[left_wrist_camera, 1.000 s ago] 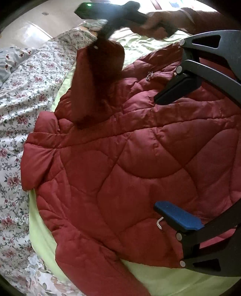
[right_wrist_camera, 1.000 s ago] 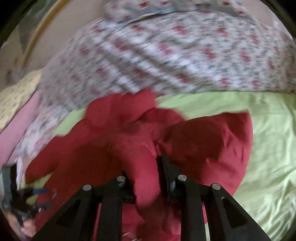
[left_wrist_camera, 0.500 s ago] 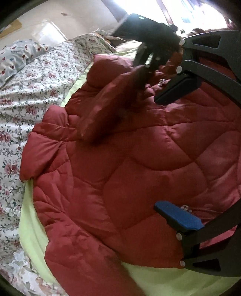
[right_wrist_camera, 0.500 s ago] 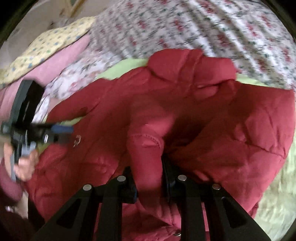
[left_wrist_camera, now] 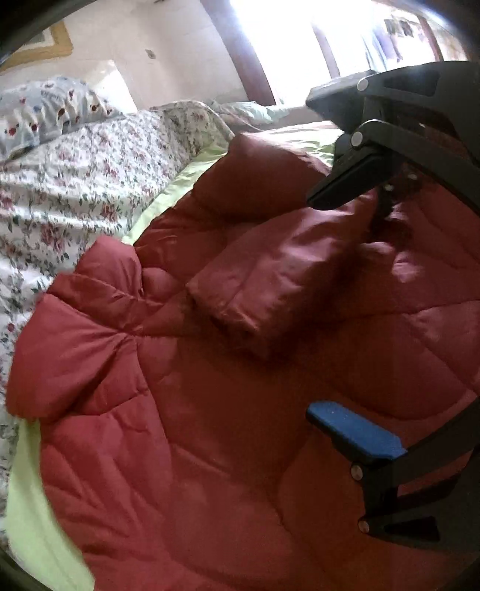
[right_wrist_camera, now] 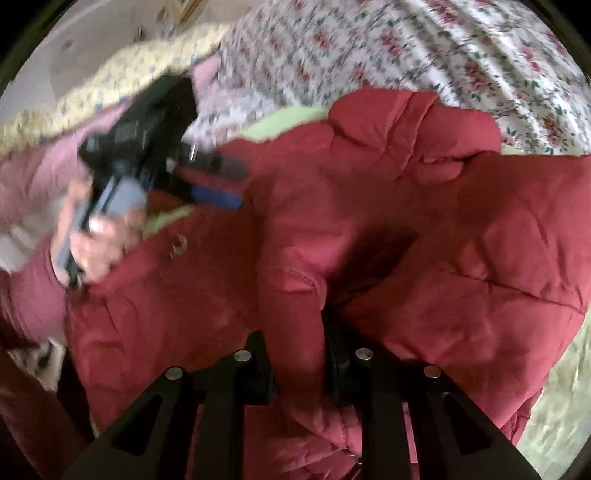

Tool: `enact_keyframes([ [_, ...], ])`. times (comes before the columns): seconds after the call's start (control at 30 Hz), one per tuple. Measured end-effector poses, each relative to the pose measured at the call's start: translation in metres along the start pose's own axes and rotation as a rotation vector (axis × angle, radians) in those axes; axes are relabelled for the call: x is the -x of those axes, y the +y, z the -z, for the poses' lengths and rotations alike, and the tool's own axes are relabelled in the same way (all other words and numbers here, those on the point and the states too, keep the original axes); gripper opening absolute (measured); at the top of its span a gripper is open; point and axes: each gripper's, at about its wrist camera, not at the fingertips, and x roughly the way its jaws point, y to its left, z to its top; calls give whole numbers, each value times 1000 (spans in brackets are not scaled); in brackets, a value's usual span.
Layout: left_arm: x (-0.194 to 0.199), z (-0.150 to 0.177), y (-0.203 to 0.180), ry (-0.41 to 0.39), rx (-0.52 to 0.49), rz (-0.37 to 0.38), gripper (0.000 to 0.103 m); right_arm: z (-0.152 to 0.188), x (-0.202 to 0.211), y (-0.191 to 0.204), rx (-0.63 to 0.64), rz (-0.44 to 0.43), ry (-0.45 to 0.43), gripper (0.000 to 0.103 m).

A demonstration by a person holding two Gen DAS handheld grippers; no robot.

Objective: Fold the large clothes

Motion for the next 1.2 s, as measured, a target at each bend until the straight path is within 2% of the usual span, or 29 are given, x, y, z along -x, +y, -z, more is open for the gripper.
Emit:
enact_keyframes([
  [0.07, -13, -7, 5, 20, 19, 8, 102, 1, -2, 0, -5, -1, -3, 21],
  [0.13, -24, -14, 8, 37, 33, 40, 90, 0, -2, -1, -4, 1, 0, 21],
  [0.17, -29, -18, 8, 47, 37, 63, 73, 0, -2, 0, -2, 4, 3, 21],
  [0.2, -35, -21, 7, 58, 41, 85, 51, 0, -2, 1, -1, 9, 6, 22],
  [0.23, -37, -23, 6, 64, 39, 91, 43, -1, -2, 1, 0, 14, 9, 23],
  [0.27, -40, -26, 4, 64, 27, 92, 29, -1, -2, 2, 0, 20, 12, 24],
  [0.3, -40, -27, 2, 60, 16, 89, 20, -1, -2, 2, -1, 31, 14, 24],
  [0.37, -32, -24, -1, 40, -6, 84, 14, -2, -1, 2, -13, 45, 14, 25],
  [0.43, -15, -18, -3, -12, -36, 64, 13, -2, 1, -1, -35, 47, 7, 26],
  [0.5, -1, -13, -2, -61, -62, 21, 12, -3, 7, -5, -75, 25, -14, 35],
  [0.6, 26, 0, 1, -169, -104, -80, 12, -6, 17, -8, -122, 2, -55, 49],
  [0.7, 52, 13, 11, -283, -115, -188, 12, -11, 25, -8, -154, 3, -97, 56],
  [0.73, 62, 19, 14, -337, -118, -232, 12, -14, 29, -9, -168, 13, -114, 57],
  [0.83, 76, 28, 24, -434, -115, -304, 12, -20, 39, -16, -209, 81, -161, 59],
  [0.9, 78, 31, 29, -462, -118, -337, 12, -26, 41, -23, -231, 164, -169, 59],
  [1.0, 69, 31, 34, -459, -133, -386, 12, -37, 36, -36, -264, 308, -148, 59],
  [1.13, 57, 30, 40, -431, -140, -433, 14, -42, 24, -59, -321, 412, -106, 59],
  [1.2, 56, 32, 44, -414, -133, -444, 21, -38, 11, -76, -374, 438, -63, 59],
])
